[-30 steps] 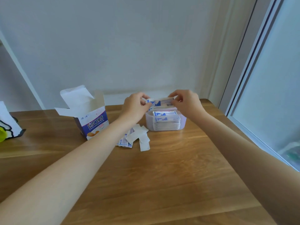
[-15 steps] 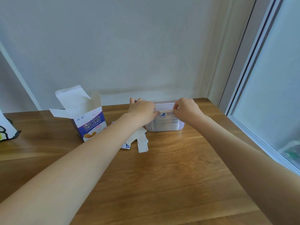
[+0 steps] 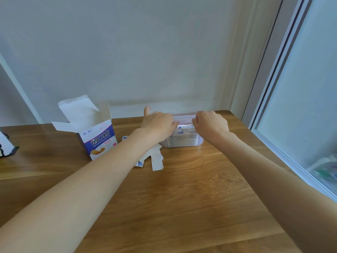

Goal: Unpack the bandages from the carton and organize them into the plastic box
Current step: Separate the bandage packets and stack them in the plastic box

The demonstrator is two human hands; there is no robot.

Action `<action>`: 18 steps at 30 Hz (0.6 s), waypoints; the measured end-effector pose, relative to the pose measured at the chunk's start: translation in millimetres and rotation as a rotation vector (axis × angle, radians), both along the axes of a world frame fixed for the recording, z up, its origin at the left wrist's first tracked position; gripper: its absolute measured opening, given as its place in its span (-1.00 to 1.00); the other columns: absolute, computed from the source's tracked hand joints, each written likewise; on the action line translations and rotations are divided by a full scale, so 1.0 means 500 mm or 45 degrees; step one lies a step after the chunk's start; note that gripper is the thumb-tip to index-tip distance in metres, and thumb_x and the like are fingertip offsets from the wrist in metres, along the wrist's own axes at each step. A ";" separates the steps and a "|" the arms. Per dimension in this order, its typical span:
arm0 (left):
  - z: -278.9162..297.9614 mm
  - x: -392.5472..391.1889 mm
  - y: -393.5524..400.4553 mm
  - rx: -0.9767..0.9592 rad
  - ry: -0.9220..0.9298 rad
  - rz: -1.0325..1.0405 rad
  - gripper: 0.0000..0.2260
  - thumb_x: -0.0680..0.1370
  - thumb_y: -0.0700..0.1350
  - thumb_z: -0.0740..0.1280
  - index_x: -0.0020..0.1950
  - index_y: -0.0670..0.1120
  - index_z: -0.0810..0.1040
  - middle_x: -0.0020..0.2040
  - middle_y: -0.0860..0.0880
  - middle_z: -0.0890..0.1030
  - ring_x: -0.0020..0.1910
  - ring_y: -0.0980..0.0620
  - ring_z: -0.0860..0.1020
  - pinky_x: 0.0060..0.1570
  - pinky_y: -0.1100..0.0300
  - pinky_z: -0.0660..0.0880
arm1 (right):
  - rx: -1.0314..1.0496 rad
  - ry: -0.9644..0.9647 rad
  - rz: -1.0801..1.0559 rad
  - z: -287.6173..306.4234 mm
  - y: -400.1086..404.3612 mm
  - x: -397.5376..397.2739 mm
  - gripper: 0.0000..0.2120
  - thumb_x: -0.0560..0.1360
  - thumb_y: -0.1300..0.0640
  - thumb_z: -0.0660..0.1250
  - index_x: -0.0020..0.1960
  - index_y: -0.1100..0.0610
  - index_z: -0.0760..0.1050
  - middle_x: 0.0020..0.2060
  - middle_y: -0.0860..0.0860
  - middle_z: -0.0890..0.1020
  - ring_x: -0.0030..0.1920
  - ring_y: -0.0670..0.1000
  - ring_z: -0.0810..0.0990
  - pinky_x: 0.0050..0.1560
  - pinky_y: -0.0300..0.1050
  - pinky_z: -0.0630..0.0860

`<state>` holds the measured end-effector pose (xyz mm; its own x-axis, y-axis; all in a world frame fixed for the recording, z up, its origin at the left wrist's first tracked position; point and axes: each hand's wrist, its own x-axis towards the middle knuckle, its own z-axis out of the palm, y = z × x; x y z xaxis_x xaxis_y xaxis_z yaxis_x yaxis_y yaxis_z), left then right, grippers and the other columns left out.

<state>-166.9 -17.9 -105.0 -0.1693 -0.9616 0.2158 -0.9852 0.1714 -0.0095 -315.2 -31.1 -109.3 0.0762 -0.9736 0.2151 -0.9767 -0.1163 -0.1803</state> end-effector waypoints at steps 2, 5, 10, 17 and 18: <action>0.009 0.024 0.008 -0.234 0.105 -0.005 -0.66 0.63 -0.03 0.01 -0.01 -0.08 0.56 -0.21 -0.02 0.63 -0.09 -0.03 0.56 0.39 0.03 -0.03 | -0.181 -0.040 0.047 0.017 0.012 0.004 -0.81 0.56 0.20 0.08 -0.15 0.21 0.42 -0.25 0.13 0.48 -0.23 0.20 0.47 -0.27 -0.08 0.33; 0.006 0.072 0.030 -0.442 0.237 0.017 -0.71 0.61 -0.09 0.07 -0.10 -0.08 0.57 -0.29 -0.02 0.64 -0.22 -0.04 0.56 0.35 0.12 0.07 | -0.286 -0.169 0.284 0.032 0.044 0.032 -0.77 0.56 0.16 0.09 -0.04 0.19 0.51 -0.22 0.14 0.60 -0.19 0.21 0.55 -0.24 -0.03 0.47; -0.061 0.157 0.083 -0.002 0.348 0.088 -0.78 0.57 -0.14 0.17 0.11 -0.01 0.56 0.02 -0.05 0.62 0.06 -0.08 0.54 0.06 0.09 0.45 | 0.136 0.024 0.784 -0.021 0.103 0.124 -0.76 0.57 0.15 0.13 0.17 0.12 0.48 -0.02 0.10 0.59 -0.02 0.13 0.57 -0.12 -0.03 0.48; -0.128 0.224 0.122 0.311 0.277 -0.141 -0.69 0.59 -0.17 0.14 0.30 0.00 0.47 0.31 0.04 0.48 0.33 0.03 0.37 0.31 0.14 0.32 | 0.332 0.302 0.632 -0.102 0.124 0.186 -0.63 0.59 -0.10 0.01 0.39 -0.16 0.22 0.27 0.17 0.39 0.27 0.23 0.40 0.10 0.06 0.40; -0.127 0.226 0.122 0.319 0.270 -0.147 -0.69 0.58 -0.18 0.16 0.31 0.00 0.47 0.32 0.05 0.48 0.33 0.04 0.38 0.31 0.14 0.32 | 0.329 0.280 0.625 -0.103 0.122 0.182 -0.64 0.59 -0.09 0.01 0.37 -0.13 0.27 0.26 0.17 0.41 0.29 0.23 0.37 0.13 0.08 0.40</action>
<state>-53.7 43.3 -168.4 -0.2569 -0.9663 0.0178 -0.9346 0.2531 0.2500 -224.2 29.7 -160.9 0.5467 -0.8318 -0.0959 -0.8374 -0.5431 -0.0625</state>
